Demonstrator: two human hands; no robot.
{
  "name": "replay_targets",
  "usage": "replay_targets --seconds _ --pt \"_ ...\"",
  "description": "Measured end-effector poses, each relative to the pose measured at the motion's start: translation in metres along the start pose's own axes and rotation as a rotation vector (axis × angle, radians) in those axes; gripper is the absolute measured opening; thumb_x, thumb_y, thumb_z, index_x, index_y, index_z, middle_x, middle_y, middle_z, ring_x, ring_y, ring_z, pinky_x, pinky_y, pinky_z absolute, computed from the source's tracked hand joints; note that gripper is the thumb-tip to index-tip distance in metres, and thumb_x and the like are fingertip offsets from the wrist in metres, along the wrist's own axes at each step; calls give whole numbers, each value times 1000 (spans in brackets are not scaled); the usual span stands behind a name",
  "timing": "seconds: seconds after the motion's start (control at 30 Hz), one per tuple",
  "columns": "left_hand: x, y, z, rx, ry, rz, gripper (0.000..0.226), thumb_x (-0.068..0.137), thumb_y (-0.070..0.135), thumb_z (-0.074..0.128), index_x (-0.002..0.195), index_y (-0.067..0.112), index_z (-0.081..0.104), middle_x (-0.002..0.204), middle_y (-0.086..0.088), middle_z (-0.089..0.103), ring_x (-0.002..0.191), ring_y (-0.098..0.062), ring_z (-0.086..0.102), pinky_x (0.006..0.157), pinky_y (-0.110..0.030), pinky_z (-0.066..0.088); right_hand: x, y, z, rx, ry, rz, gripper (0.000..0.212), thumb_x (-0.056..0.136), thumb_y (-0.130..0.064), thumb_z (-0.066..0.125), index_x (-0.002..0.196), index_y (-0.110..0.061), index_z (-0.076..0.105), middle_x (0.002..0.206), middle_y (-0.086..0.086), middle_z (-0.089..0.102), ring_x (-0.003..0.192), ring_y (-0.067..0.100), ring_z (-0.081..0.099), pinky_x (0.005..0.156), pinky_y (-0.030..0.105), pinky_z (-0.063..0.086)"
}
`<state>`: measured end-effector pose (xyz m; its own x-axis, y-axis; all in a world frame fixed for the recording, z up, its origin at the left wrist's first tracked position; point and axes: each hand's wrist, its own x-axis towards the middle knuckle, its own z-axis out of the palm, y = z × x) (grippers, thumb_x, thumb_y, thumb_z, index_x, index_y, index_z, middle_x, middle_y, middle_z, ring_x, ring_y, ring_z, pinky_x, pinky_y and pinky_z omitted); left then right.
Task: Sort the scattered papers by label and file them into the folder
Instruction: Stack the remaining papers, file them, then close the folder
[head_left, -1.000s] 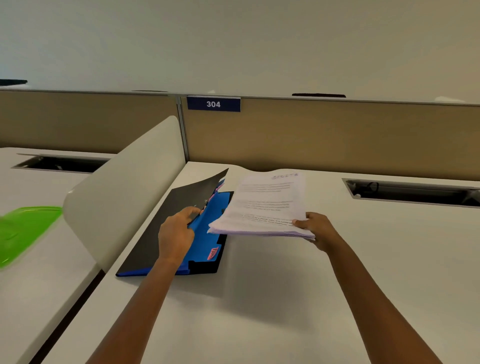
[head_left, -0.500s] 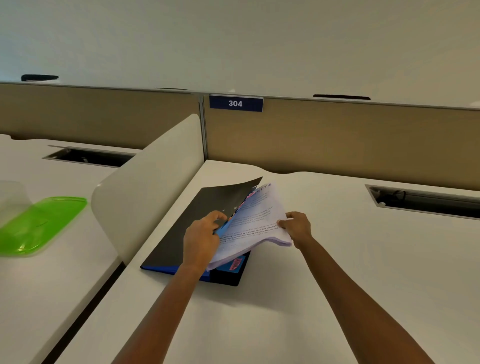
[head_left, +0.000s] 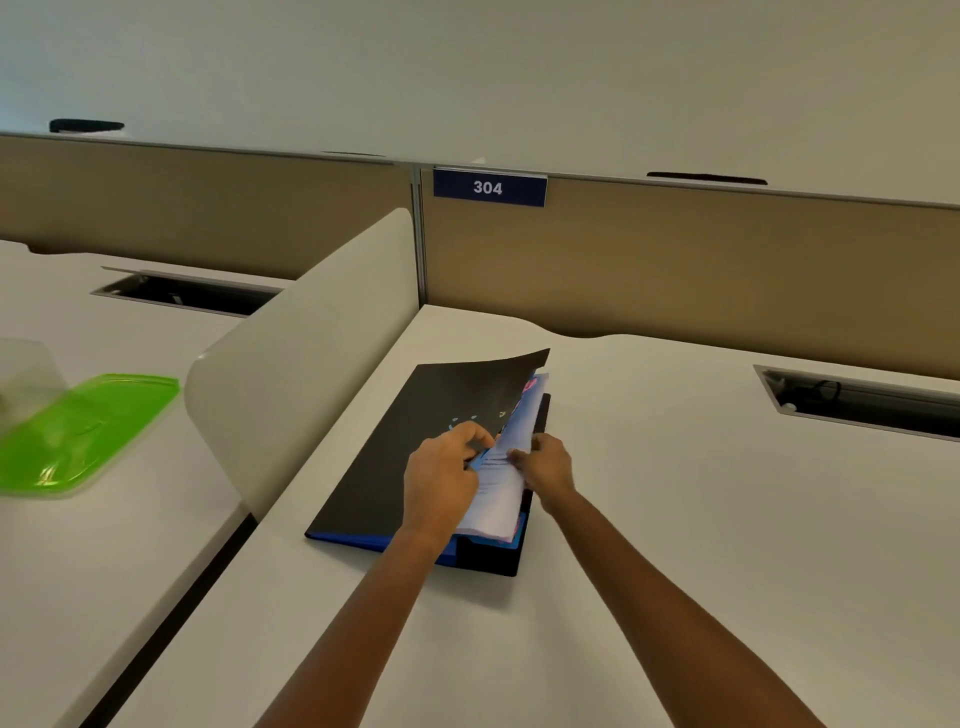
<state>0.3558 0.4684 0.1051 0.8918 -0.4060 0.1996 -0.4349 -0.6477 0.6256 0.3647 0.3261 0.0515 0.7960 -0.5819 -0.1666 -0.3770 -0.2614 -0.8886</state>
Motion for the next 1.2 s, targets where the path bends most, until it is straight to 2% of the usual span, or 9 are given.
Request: replay_targets --seconds 0.07,0.2,0.33,0.47,0.57,0.7,0.8,0.97,1.2 --pt "1 0 1 -14 0 -2 24 87 10 58 110 15 59 113 -3 65 100 -16 63 77 -16 46 0 -4 11 -14 -15 -31 26 84 -11 57 99 10 57 103 26 61 85 32 56 73 38 46" --pt "1 1 3 -38 15 1 23 86 4 57 105 15 63 108 -2 68 97 -14 64 84 -16 46 3 -5 28 -40 -31 9 26 90 -10 50 110 6 55 115 21 59 106 34 55 90 38 44" --pt "-1 4 4 -57 12 -1 24 84 0 57 100 15 65 104 -1 69 95 -13 65 83 -14 46 4 -1 36 -125 -78 53 24 94 -7 42 114 3 52 119 19 57 109 29 54 84 30 43" --pt "-1 4 6 -51 -3 -5 22 86 2 58 102 15 64 105 0 68 95 -11 64 81 -8 41 9 2 33 -259 -166 46 27 91 -5 47 117 3 50 121 20 56 111 31 53 96 36 46" --pt "0 5 9 -55 -4 -8 20 86 5 58 104 14 64 106 -1 68 96 -11 63 84 -10 42 12 3 25 -423 -186 -11 30 87 -7 56 116 2 53 120 17 57 111 29 54 95 33 44" --pt "2 7 11 -50 -12 -4 19 86 6 57 103 11 64 106 -3 68 95 -13 64 79 -8 40 12 15 14 -512 35 -135 34 93 -28 47 121 -7 48 125 11 48 106 25 56 85 31 48" --pt "2 7 15 -37 -23 -4 18 86 8 59 104 10 63 106 -4 68 94 -13 64 77 -7 38 15 24 3 -608 211 -200 43 90 -28 54 127 -14 36 124 9 42 104 21 54 79 28 50" --pt "2 8 17 -25 -35 -16 19 87 11 59 106 10 62 108 -5 67 96 -14 63 77 -9 39 23 33 -21 -731 364 -55 51 85 -27 62 129 -14 38 130 11 37 112 25 45 85 30 46" --pt "1 11 30 5 -93 -36 17 87 14 59 104 14 59 109 -2 66 97 -11 62 73 -12 42 30 50 -37 -154 226 37 23 88 -7 56 108 4 62 112 20 62 102 29 58 87 28 45"
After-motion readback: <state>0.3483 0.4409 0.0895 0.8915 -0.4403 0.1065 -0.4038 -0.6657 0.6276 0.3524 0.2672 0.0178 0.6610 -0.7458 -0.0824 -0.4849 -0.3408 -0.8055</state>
